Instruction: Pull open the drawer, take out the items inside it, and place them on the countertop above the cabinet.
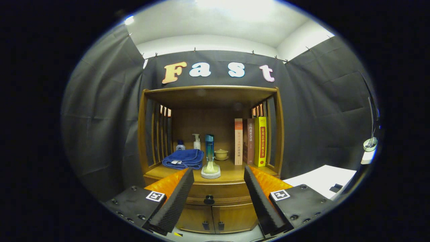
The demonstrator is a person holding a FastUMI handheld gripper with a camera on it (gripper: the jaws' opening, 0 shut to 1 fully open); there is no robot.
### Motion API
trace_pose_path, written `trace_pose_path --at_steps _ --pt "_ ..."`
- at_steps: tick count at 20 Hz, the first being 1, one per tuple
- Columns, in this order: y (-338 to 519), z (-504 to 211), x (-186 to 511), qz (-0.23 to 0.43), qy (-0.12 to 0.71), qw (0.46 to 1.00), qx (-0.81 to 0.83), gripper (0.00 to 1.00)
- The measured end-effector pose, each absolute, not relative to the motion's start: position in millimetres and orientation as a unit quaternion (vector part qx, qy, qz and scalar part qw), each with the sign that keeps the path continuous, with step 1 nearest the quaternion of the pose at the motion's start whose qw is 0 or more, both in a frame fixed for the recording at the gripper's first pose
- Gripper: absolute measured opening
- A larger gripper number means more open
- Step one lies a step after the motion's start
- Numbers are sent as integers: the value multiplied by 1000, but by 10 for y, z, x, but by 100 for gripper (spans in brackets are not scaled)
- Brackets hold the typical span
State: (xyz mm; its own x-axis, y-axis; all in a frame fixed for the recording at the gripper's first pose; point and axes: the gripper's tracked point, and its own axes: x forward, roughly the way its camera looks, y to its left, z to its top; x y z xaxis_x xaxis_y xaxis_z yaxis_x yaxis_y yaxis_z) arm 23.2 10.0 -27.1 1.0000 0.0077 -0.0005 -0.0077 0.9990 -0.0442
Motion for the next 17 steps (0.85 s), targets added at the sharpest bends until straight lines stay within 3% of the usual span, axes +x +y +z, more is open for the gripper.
trace_pose_path --at_steps 17 --pt "-255 -256 234 -20 -11 1000 9 98"
